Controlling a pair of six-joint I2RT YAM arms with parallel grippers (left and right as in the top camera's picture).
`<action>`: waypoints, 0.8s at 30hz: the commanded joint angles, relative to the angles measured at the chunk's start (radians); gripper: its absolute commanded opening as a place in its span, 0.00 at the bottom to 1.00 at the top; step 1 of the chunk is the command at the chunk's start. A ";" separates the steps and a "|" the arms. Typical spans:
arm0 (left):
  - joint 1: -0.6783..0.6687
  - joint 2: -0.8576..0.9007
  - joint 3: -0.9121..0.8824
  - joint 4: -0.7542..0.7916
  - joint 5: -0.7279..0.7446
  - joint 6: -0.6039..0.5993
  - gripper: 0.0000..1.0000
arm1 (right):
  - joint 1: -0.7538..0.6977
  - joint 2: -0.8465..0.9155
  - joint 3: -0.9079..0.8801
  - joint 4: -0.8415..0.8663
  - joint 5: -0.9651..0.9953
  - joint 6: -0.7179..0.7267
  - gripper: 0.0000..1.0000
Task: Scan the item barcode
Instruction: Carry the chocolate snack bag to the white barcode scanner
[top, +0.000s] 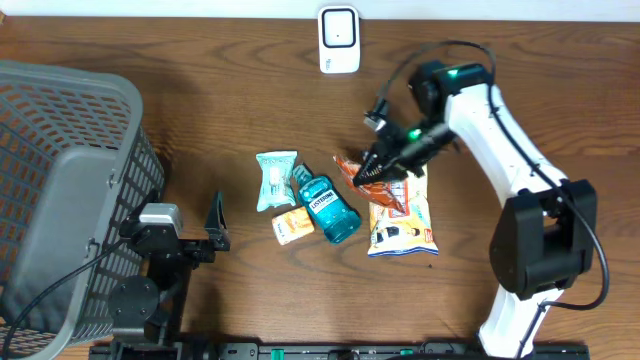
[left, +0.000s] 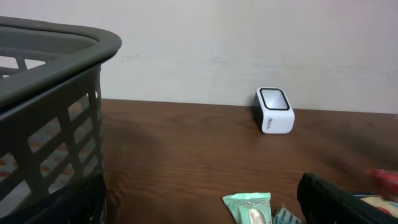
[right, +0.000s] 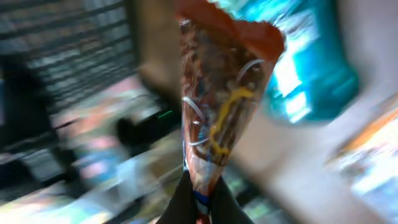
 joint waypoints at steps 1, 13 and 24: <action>0.002 -0.003 0.007 0.000 -0.006 -0.002 0.98 | -0.045 -0.014 0.010 -0.129 -0.305 0.000 0.01; 0.002 -0.003 0.007 0.000 -0.006 -0.002 0.98 | -0.057 -0.014 0.010 -0.201 -0.314 0.494 0.01; 0.002 -0.003 0.007 0.000 -0.006 -0.002 0.98 | -0.058 -0.014 0.010 -0.058 -0.126 0.493 0.01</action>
